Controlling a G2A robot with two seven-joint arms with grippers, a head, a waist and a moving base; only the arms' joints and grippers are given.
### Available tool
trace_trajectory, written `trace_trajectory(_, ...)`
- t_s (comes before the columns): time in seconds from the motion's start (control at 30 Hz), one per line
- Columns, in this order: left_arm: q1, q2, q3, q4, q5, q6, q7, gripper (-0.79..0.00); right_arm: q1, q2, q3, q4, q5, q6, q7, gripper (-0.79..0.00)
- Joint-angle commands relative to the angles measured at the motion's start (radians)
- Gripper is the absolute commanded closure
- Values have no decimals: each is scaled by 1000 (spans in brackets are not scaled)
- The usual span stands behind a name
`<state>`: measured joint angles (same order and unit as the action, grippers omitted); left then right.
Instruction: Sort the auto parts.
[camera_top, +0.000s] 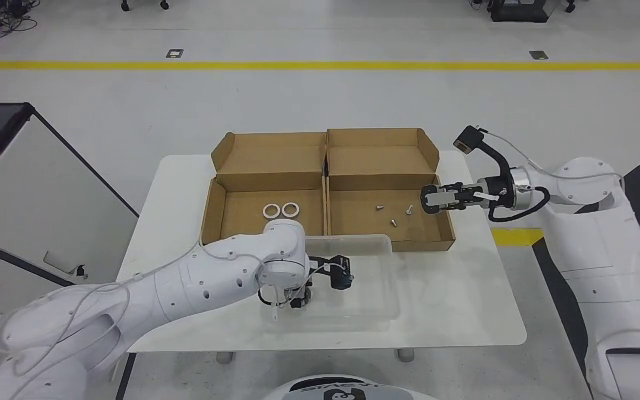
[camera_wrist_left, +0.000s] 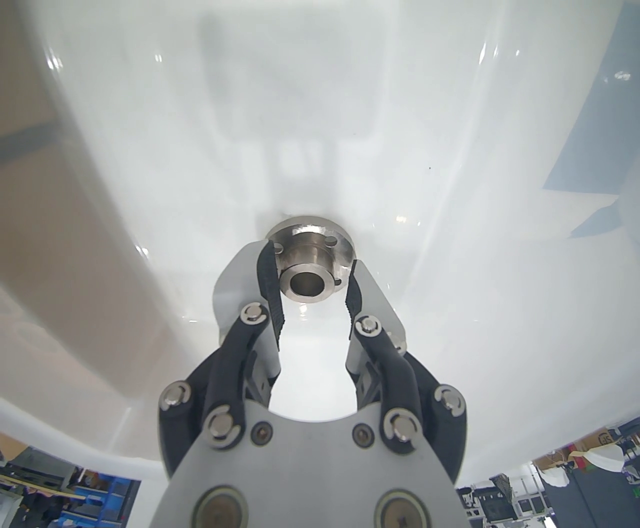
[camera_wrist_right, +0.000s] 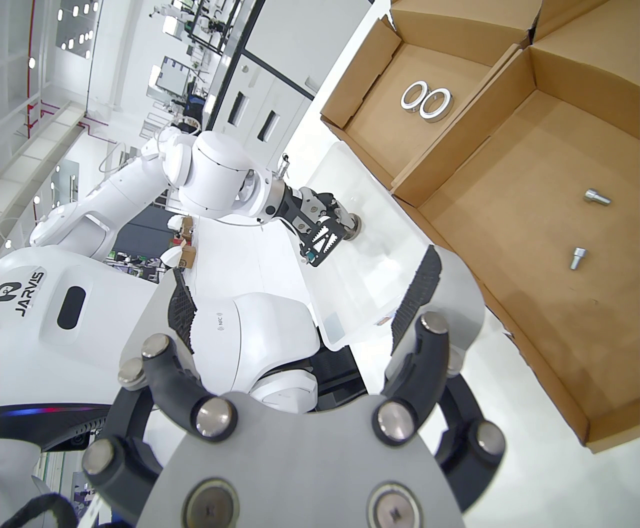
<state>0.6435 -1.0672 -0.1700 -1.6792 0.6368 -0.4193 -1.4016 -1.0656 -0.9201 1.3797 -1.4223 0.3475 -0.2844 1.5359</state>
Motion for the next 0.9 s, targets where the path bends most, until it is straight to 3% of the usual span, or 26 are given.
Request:
trace_trajectory(0.0,7,-3,0,5,12,-3,3,-336,0,0,0,0,0,0,0,-785)
trace_trajectory(0.53,11,-20,0,22,29,6,-6,-289,0,0,0,0,0,0,0,-785)
trace_trajectory(0.57,11,-20,0,21,30,6,-6,-268,0,0,0,0,0,0,0,-785)
trace_trajectory(0.6,12,-20,0,21,31,6,-6,-197,0,0,0,0,0,0,0,-785)
trace_trajectory(0.63,12,-20,0,23,32,7,-7,-65,0,0,0,0,0,0,0,-785)
trace_trajectory(0.67,12,-21,0,26,31,8,-8,0,0,0,0,0,0,0,0,-785)
trace_trajectory(0.87,3,-23,0,29,24,-1,1,0,0,0,0,0,0,0,0,-785)
